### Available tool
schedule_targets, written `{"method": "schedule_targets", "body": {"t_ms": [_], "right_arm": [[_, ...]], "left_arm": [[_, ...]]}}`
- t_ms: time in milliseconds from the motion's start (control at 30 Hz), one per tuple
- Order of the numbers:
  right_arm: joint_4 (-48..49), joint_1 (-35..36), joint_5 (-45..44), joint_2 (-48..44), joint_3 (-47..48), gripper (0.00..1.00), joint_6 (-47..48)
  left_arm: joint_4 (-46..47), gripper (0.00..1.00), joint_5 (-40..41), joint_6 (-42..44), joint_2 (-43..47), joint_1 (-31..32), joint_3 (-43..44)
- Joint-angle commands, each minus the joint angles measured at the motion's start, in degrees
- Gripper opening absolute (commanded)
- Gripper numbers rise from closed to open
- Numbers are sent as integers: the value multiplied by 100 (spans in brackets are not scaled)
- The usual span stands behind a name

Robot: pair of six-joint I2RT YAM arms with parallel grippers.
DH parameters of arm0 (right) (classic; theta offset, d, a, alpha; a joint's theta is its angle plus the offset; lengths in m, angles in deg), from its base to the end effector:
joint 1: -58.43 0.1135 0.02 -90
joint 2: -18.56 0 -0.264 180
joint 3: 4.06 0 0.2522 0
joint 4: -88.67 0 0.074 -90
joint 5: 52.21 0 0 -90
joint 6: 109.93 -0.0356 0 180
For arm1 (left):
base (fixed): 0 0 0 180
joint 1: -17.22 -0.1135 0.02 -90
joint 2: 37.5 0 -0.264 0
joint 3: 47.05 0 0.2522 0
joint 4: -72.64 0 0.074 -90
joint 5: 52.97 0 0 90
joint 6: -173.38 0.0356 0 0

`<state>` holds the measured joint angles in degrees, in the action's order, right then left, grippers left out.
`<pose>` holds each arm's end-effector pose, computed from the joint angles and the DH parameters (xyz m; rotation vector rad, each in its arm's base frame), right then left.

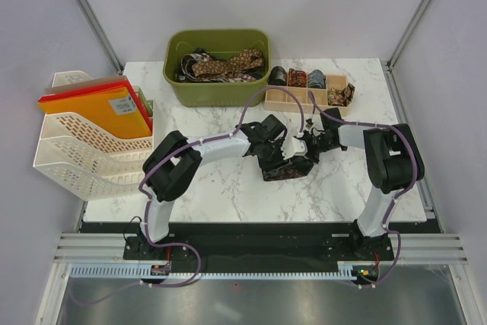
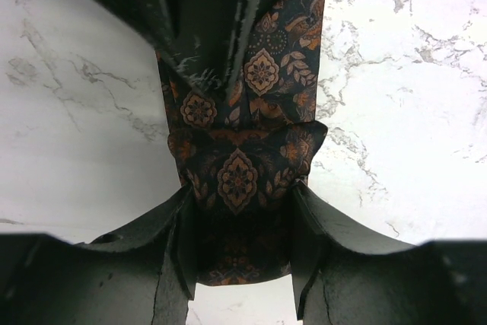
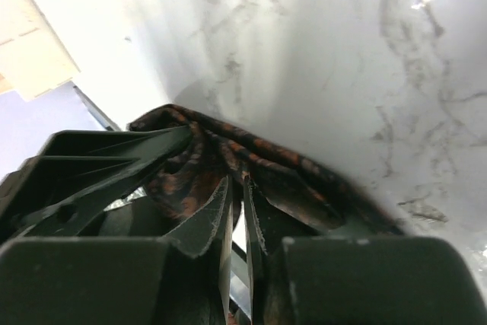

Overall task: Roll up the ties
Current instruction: Roll the tie at the center of the board.

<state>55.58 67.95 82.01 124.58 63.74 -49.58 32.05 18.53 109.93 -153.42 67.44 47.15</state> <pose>0.3143 0.0779 0.1170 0.3095 2.8303 1.2441 0.2599 -0.3298 0.1622 1.7485 2.0340 -0.5627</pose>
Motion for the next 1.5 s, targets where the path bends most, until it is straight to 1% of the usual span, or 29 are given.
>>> {"method": "schedule_targets", "body": {"t_ms": [0, 100, 267, 433, 500, 533, 567, 633, 667, 767, 833, 867, 933, 1100, 1200, 1233, 1300, 1333, 1467], "right_arm": [[-123, 41, -292, 191, -279, 17, 258], [-123, 59, -423, 78, -508, 21, 275], [-88, 85, -354, -265, -754, 22, 205], [113, 85, 137, -643, -483, 23, 135], [306, 77, 200, -827, -447, 32, -5], [412, 76, 270, -898, -464, 42, -93], [535, 76, 314, -951, -543, 46, -294], [685, 103, 393, -1013, -579, 53, -392], [711, 103, 411, -1004, -622, 55, -436], [930, 138, 411, -847, -815, 54, -647], [1360, 208, 446, -767, -956, 52, -989], [1736, 252, 472, -723, -1087, 52, -1112], [2055, 384, 455, -697, -1202, 52, -1297], [2460, 559, 359, -451, -1186, 51, -1421], [2531, 612, 315, -301, -1150, 38, -1412], [2479, 621, 245, -257, -1133, 26, -1377], [2259, 612, 209, -108, -1089, 17, -1132], [2111, 613, 52, -64, -1019, 10, -1009], [1786, 613, -107, 234, -861, 1, -622]], "left_arm": [[-1069, 24, 22, 456, -537, 23, -231], [-1254, 23, -4, 667, -476, 23, -257], [-1439, 22, -127, 993, -370, -3, -319], [-1518, 22, -241, 1072, -353, -3, -284], [-1518, 23, -294, 1037, -353, -3, -275], [-1527, 24, -312, 1037, -361, -3, -266], [-1536, 24, -321, 1046, -361, -3, -266], [-1518, 24, -356, 1054, -353, -21, -266], [-1527, 24, -365, 1046, -353, -21, -249], [-1527, 24, -408, 1046, -388, -47, -222], [-1527, 24, -426, 1019, -405, -73, -196], [-1536, 24, -444, 1019, -414, -91, -178], [-1536, 24, -470, 967, -423, -108, -161], [-1553, 24, -523, 914, -432, -196, -161], [-1545, 26, -540, 844, -405, -223, -161], [-1536, 27, -558, 809, -397, -249, -161], [-1527, 31, -628, 704, -344, -336, -152], [-1449, 32, -646, 659, -300, -372, -178], [-1133, 40, -768, 431, 33, -547, -292]]}}
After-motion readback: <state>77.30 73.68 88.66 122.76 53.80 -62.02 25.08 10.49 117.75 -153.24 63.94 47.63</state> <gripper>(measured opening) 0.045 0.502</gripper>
